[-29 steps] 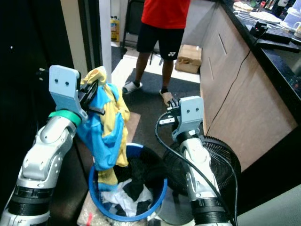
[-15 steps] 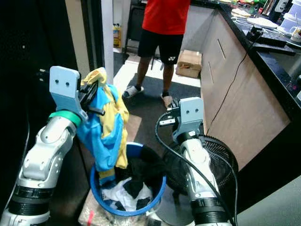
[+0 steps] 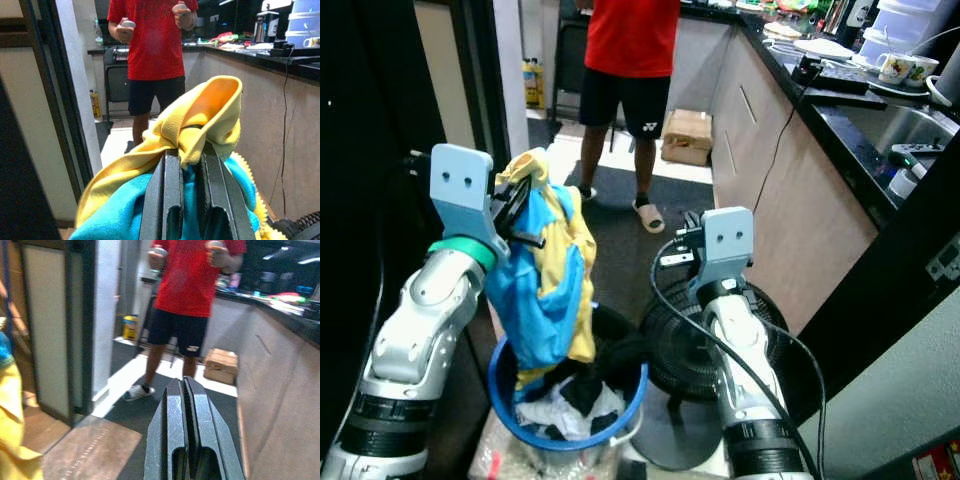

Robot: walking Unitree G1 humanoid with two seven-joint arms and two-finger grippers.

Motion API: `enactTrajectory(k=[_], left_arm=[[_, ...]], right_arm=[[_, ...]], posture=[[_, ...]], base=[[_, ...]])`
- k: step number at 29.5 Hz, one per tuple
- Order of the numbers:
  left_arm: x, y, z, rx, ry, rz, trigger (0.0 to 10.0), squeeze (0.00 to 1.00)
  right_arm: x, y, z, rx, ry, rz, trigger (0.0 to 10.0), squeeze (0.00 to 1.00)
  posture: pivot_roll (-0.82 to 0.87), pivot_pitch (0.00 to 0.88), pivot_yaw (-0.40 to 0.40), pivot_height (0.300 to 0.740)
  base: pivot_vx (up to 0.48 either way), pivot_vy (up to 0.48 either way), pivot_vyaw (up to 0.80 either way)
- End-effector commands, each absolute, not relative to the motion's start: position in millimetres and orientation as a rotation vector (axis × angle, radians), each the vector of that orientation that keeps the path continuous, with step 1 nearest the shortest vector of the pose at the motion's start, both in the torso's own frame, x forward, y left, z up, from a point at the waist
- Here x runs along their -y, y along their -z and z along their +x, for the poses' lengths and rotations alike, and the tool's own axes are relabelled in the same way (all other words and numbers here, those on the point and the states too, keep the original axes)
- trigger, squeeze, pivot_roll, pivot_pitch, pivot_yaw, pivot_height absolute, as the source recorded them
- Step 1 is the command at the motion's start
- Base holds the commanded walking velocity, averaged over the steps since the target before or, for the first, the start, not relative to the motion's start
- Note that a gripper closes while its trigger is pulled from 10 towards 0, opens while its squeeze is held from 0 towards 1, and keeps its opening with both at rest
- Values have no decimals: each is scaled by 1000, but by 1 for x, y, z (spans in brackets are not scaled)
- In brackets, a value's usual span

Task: Clothes washing

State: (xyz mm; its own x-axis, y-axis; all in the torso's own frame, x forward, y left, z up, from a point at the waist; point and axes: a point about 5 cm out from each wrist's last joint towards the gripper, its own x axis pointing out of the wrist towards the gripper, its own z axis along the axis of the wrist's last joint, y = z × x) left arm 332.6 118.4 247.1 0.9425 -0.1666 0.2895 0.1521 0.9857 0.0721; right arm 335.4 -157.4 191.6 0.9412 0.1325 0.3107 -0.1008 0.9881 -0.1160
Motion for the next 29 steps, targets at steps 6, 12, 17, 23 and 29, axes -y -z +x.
enactTrajectory(k=[6, 12, 17, 23, 29], left_arm=[[-113, -254, 331, 334, 180, 56, 10000, 0], [-114, -253, 331, 334, 180, 57, 10000, 0], [-113, -253, 331, 333, 182, 57, 10000, 0], [-113, -253, 331, 328, 186, 58, 10000, 0], [-113, -253, 331, 327, 188, 58, 10000, 0]], right_arm=[[162, -188, 337, 300, -96, -82, 10000, 0], [163, -188, 337, 300, -81, -68, 10000, 0], [164, -188, 336, 300, -77, -65, 10000, 0], [165, -186, 336, 297, -67, -62, 10000, 0], [165, -186, 336, 297, -61, -60, 10000, 0]], posture=[[73, 0, -36, 740], [74, 0, -32, 740], [74, 2, -28, 740], [73, 5, -23, 740], [74, 5, -21, 740]], base=[[0, 0, -800], [0, 0, -800], [0, 0, -800], [0, 0, -800], [0, 0, -800]])
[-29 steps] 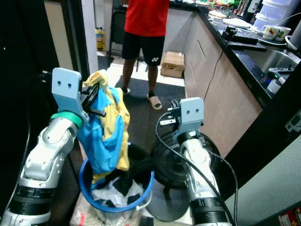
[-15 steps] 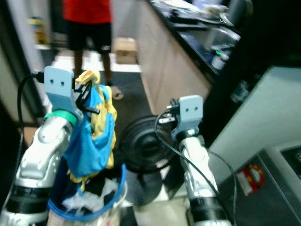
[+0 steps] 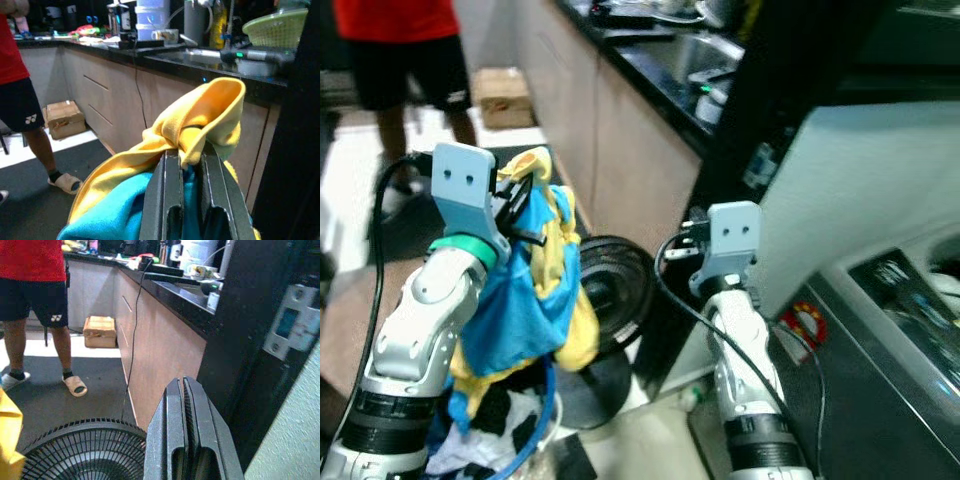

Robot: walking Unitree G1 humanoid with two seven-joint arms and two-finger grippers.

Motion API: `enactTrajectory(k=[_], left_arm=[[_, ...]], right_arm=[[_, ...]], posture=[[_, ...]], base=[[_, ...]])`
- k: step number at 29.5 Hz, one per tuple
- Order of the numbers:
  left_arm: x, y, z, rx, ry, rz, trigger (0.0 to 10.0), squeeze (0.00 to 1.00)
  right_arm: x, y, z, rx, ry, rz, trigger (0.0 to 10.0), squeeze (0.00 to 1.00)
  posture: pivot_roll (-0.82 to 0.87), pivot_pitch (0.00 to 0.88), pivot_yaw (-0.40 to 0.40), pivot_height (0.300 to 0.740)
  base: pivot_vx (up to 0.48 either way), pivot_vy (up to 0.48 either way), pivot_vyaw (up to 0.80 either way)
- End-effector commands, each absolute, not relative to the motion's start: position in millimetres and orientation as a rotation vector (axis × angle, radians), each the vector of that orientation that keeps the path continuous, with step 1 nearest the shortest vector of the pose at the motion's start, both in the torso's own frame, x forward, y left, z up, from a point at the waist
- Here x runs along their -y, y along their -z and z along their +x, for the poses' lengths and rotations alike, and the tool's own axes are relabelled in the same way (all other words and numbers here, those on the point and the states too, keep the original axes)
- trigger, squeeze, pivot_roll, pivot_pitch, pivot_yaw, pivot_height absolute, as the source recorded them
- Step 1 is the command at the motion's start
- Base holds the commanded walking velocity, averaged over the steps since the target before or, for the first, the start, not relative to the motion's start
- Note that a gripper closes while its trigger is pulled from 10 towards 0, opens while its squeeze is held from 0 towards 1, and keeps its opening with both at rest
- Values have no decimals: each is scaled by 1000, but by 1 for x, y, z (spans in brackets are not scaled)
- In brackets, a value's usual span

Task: Clothes washing

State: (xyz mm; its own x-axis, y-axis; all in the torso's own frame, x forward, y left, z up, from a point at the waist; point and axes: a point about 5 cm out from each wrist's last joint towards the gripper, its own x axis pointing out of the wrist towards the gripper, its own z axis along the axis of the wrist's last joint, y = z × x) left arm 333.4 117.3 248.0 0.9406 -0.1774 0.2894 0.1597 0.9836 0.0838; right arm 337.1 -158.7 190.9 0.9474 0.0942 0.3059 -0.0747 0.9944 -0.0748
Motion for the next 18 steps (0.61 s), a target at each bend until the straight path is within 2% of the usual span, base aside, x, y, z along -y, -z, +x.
enactTrajectory(k=[1, 18], left_arm=[[-113, -253, 331, 327, 188, 58, 10000, 0], [-113, -252, 332, 324, 192, 61, 10000, 0]], right_arm=[[165, -186, 336, 297, -61, -60, 10000, 0], [171, -195, 338, 322, -10, -20, 10000, 0]], posture=[[74, 5, -21, 740], [77, 3, -18, 740]], base=[[0, 0, -800], [0, 0, -800]])
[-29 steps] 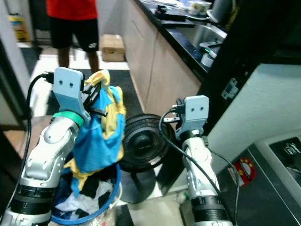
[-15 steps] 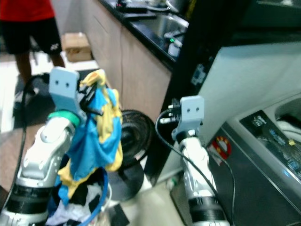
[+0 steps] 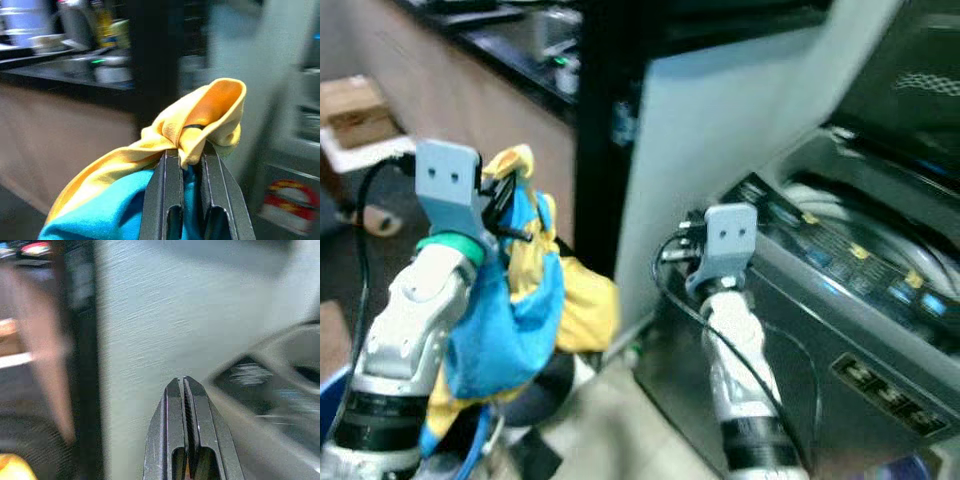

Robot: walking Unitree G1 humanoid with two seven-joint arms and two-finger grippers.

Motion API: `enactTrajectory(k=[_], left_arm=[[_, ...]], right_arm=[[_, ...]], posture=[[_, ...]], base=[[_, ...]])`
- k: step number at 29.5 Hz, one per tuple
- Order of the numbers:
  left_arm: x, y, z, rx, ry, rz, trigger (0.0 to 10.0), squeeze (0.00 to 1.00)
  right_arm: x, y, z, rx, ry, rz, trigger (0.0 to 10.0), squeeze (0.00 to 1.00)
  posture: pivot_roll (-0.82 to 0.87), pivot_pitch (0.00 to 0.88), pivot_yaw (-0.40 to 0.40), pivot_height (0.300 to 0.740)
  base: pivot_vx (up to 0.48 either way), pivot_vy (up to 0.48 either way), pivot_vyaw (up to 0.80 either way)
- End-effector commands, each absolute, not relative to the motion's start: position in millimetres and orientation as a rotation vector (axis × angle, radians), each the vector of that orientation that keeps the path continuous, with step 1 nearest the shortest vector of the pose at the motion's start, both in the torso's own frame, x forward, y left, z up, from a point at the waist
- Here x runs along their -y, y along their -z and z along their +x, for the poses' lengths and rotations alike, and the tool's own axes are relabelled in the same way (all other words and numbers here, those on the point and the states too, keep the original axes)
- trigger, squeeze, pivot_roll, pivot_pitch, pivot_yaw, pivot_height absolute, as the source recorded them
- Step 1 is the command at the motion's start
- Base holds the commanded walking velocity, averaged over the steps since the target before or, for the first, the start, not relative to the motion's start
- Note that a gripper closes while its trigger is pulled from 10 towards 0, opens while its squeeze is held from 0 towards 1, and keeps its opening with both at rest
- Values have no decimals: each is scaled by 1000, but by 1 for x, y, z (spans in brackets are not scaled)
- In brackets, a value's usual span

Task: Clothes washing

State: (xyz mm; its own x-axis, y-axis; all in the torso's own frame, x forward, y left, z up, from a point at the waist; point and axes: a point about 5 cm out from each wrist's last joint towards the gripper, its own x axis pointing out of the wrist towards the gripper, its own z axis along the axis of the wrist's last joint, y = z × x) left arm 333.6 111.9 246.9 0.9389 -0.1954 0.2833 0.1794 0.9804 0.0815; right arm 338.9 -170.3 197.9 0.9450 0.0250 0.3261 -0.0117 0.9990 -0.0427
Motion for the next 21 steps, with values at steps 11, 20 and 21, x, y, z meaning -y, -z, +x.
enactTrajectory(k=[11, 20, 21], left_arm=[[-112, -252, 332, 324, 194, 57, 10000, 0], [-113, -257, 331, 346, 188, 24, 10000, 0], [-113, -258, 331, 350, 187, 21, 10000, 0]], right_arm=[[176, -204, 340, 350, 25, 1, 10000, 0], [180, -205, 341, 351, 56, 23, 10000, 0], [181, -205, 341, 351, 63, 31, 10000, 0]], posture=[[76, 0, -22, 740], [77, 0, -23, 740], [77, 0, -22, 740]], base=[[0, 0, -800], [0, 0, -800], [0, 0, -800]])
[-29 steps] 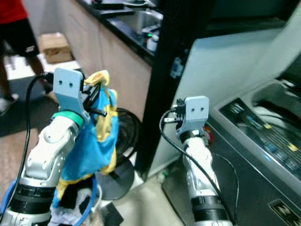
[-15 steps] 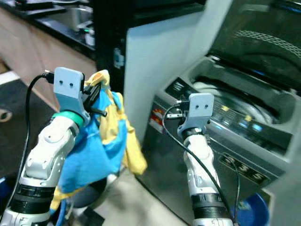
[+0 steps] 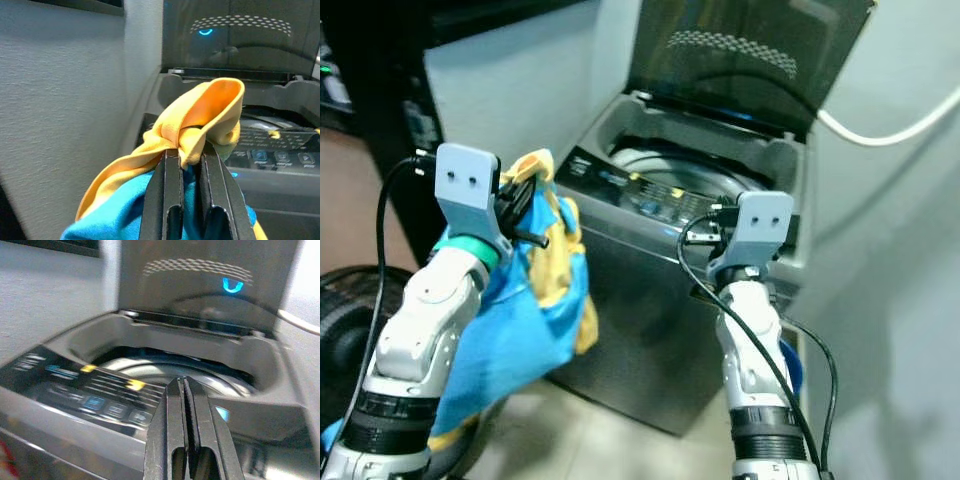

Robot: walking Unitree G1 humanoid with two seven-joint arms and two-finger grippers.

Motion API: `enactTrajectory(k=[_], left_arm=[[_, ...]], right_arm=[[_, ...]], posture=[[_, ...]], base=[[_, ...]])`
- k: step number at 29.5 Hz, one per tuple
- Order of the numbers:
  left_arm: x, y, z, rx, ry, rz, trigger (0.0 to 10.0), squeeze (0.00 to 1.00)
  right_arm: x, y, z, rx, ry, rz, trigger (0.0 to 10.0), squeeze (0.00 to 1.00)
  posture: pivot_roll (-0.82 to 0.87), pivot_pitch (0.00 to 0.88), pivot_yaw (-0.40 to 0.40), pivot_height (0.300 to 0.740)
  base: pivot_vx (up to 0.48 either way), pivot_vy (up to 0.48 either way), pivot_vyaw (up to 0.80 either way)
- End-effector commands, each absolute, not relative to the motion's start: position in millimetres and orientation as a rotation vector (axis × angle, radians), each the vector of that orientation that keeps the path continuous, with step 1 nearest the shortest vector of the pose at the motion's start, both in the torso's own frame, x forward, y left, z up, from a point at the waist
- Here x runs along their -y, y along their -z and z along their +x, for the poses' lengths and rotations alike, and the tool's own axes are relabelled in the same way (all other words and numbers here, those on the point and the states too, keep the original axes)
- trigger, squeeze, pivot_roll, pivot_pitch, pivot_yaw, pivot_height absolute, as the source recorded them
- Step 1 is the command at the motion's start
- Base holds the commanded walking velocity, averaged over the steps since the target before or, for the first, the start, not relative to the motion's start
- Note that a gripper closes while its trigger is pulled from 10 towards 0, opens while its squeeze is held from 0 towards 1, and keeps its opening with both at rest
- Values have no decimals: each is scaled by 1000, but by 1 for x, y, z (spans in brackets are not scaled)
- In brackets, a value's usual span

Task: Clothes washing

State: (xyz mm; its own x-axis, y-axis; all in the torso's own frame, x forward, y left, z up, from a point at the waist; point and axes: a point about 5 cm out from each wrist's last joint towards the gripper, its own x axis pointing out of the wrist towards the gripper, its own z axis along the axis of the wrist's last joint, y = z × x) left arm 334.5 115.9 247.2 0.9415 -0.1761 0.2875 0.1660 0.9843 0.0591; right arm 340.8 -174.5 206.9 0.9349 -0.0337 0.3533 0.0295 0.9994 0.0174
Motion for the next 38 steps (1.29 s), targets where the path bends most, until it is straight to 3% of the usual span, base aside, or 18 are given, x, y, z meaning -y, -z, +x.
enactTrajectory(k=[1, 10, 16, 24, 38], left_arm=[[-113, -258, 331, 350, 187, 21, 10000, 0], [-116, -265, 331, 394, 153, 53, 10000, 0], [-121, -281, 330, 491, 102, 104, 10000, 0], [-124, -284, 332, 491, 70, 107, 10000, 0], [-121, -284, 331, 502, 76, 111, 10000, 0]], right_arm=[[181, -205, 341, 351, 63, 31, 10000, 0], [174, -226, 339, 431, 23, 100, 10000, 0], [145, -261, 334, 567, -129, 138, 10000, 0], [135, -262, 335, 581, -172, 114, 10000, 0], [139, -252, 336, 537, -157, 102, 10000, 0]], posture=[[77, 0, -22, 740], [77, 0, -17, 740], [80, 0, -14, 740], [85, 0, -18, 740], [80, 0, -19, 740]], base=[[0, 0, -800], [0, 0, -800], [0, 0, -800], [469, 0, 0], [468, 0, 0]])
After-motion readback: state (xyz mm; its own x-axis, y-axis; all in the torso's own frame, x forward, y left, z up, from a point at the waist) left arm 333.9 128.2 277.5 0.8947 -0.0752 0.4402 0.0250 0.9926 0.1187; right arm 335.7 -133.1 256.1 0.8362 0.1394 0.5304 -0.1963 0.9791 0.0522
